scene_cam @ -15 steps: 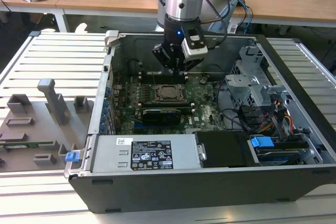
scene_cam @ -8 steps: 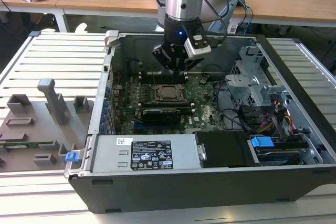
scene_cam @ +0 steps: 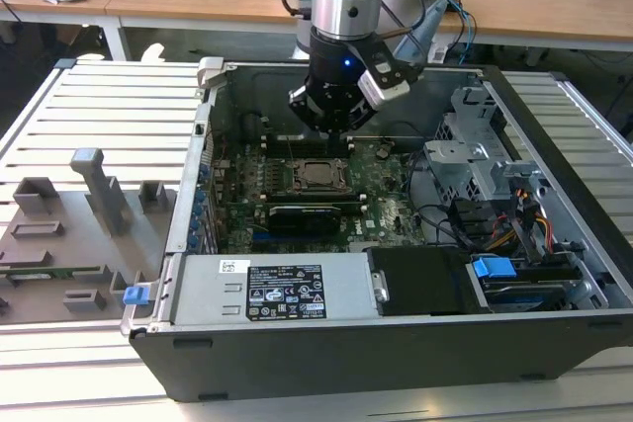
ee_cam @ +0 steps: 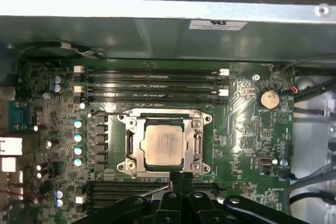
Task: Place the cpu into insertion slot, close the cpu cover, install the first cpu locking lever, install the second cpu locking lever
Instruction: 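Install the first cpu locking lever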
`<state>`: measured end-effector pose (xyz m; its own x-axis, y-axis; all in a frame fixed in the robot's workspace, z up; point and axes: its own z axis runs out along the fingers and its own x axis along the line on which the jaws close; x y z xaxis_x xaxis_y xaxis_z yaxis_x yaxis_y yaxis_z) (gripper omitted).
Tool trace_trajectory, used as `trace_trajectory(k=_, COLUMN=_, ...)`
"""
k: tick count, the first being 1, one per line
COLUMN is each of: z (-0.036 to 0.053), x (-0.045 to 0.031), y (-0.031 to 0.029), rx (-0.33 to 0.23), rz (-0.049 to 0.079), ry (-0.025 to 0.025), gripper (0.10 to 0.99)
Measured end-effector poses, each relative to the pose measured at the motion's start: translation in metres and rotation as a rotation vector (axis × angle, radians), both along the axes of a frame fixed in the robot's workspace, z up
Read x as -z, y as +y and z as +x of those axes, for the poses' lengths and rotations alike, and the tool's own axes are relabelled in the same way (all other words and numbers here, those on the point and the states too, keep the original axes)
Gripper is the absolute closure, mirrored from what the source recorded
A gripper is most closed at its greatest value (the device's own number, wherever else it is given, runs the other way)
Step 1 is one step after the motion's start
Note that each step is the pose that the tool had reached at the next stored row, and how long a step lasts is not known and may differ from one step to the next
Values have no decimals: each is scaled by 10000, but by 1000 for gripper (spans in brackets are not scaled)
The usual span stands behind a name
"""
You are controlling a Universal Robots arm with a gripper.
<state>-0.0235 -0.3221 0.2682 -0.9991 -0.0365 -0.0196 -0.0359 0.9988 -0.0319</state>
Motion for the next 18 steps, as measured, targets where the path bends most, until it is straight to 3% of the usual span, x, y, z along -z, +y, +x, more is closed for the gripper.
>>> trace_trajectory(k=8, z=0, x=0, y=0, rx=-1763, rz=0, ry=0, gripper=980)
trace_trajectory(k=13, z=-1, x=-7, y=-1, rx=-1775, rz=-2, ry=2, gripper=980)
trace_trajectory(k=15, z=0, x=-67, y=0, rx=-1775, rz=-2, ry=0, gripper=980)
trace_trajectory(k=18, z=0, x=-80, y=1, rx=-1776, rz=-15, ry=0, gripper=980)
